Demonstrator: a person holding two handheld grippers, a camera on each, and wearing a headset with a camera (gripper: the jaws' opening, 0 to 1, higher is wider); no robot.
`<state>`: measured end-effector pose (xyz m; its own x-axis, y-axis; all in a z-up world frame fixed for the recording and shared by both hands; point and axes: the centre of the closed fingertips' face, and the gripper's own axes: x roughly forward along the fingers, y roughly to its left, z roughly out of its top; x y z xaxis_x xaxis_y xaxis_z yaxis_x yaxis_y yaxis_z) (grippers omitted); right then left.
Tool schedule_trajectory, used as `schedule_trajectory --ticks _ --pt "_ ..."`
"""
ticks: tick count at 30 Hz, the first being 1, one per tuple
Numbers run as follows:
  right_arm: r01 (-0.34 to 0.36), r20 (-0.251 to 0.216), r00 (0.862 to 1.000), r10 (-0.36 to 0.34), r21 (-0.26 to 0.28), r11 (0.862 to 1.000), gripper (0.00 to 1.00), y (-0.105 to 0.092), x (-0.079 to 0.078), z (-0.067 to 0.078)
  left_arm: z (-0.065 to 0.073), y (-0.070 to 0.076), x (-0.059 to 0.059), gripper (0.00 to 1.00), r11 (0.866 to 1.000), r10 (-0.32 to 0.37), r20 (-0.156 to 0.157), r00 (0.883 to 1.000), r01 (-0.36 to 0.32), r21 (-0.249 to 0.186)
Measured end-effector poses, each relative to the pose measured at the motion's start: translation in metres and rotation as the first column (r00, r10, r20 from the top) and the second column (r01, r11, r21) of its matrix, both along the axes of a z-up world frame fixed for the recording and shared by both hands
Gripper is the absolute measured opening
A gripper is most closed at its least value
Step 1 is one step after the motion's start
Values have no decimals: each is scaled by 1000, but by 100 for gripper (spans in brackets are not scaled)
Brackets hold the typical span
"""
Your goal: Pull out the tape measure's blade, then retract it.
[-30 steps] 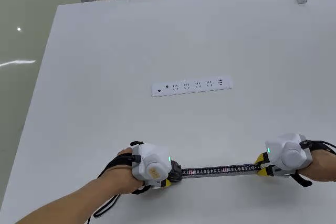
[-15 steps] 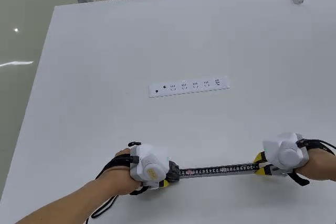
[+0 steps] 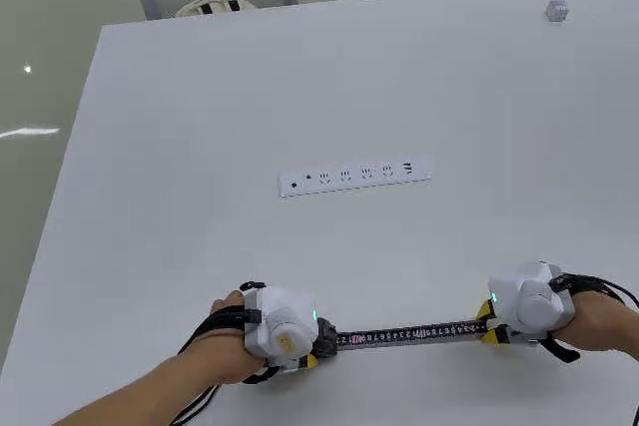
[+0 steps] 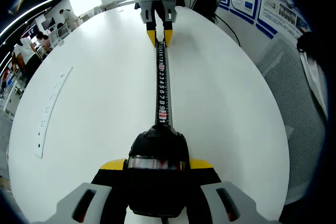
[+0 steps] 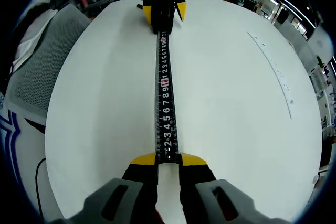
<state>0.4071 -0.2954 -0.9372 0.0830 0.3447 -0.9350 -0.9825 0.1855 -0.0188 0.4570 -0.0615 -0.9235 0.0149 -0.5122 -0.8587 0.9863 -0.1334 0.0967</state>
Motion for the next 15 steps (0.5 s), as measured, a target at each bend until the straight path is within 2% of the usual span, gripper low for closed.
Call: schedule_trajectory --ticks 10,15 --pt "6 2 1000 -6 -13 1000 15 0 0 1 1 0 0 39 1000 -2 14 1000 2 4" --pt "34 4 999 -34 -19 999 16 -1 1 0 0 0 0 39 1000 -1 17 1000 1 3"
